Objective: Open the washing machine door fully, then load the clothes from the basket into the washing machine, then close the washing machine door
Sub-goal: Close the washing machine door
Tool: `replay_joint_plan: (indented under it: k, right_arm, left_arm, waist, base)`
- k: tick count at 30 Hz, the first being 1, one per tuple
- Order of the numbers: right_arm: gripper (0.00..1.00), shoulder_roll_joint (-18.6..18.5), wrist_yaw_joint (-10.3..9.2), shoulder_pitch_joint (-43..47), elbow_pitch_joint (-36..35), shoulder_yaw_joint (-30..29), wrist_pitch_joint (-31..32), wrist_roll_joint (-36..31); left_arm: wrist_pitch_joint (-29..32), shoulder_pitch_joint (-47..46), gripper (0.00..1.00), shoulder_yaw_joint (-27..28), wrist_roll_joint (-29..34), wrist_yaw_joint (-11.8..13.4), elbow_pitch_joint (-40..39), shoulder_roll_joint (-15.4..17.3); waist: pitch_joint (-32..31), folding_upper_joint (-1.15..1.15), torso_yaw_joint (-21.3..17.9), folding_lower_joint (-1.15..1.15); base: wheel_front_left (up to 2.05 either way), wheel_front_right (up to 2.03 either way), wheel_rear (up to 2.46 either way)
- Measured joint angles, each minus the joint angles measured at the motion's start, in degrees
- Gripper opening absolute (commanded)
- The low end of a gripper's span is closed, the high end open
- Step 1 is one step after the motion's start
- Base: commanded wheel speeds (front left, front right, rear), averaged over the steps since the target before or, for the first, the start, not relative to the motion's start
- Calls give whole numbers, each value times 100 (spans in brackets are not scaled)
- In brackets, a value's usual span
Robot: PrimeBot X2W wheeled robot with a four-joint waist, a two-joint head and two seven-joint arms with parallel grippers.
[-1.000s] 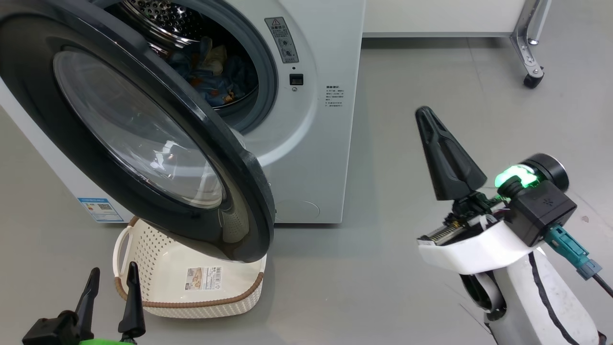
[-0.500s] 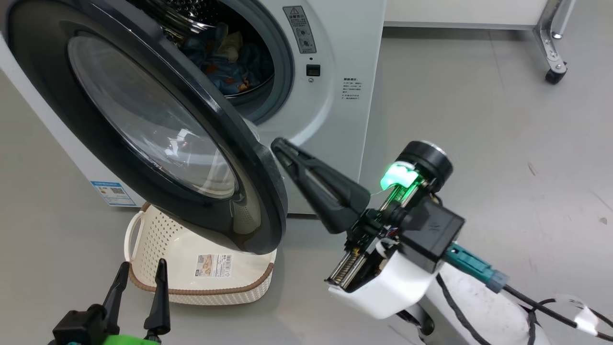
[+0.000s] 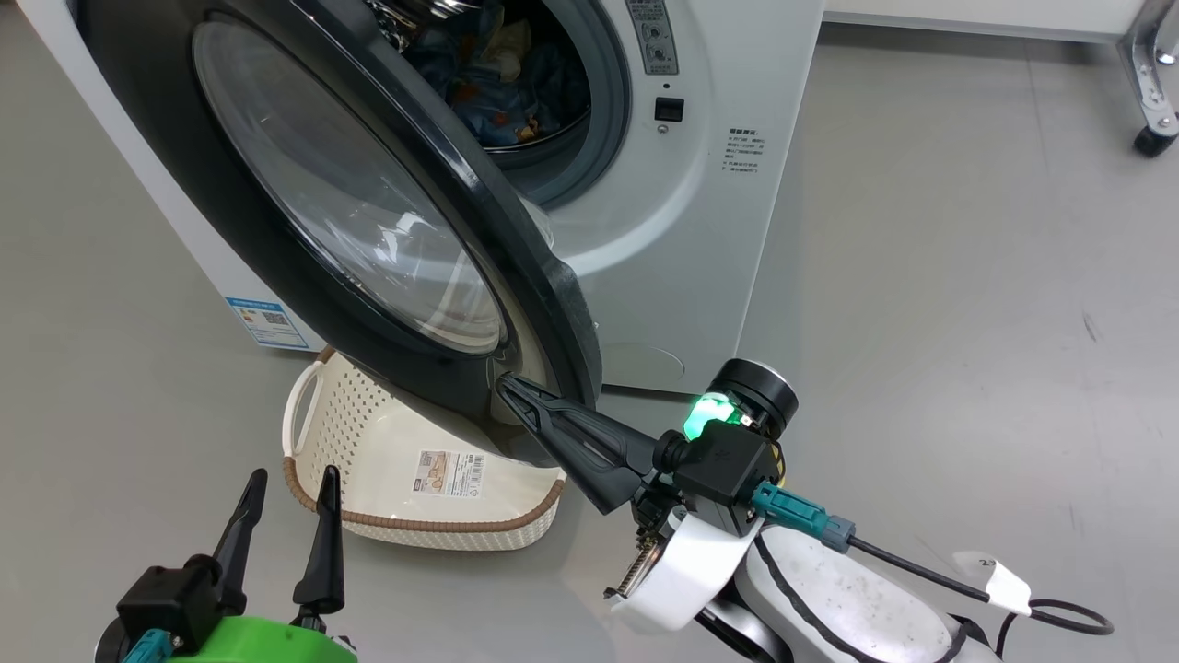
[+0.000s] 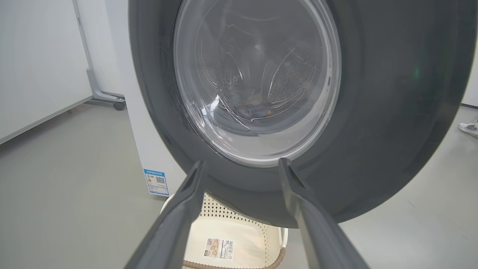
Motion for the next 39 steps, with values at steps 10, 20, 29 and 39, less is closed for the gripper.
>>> replay_joint_plan:
  k: [10,20,29,39]
  right_arm:
    - [0,-2,0,-1,510,-158,0,93]
    - [0,-5,0,-40,747,-316,0,101]
    - [0,-8,0,-195,860,-455,0,160]
    - [0,-1,48,-328,954,-602,0,209]
  left_arm:
    - [0,-127,100,-166,-2,0,-45,-21]
    - [0,-261,100,-275,-19,0,-116,-108]
    - [0,-322,100,-223,-60,0,-131,-122]
    - [-1,-328,100,-175,-67,0,-162,-157]
  waist:
    - [173,0,186,0]
    - [357,0,407,0]
    - [543,0,585,0]
    - [701,0,565,0]
  base:
    - [0,0,0]
    - [0,0,0]
    - [0,0,0]
    - [0,0,0]
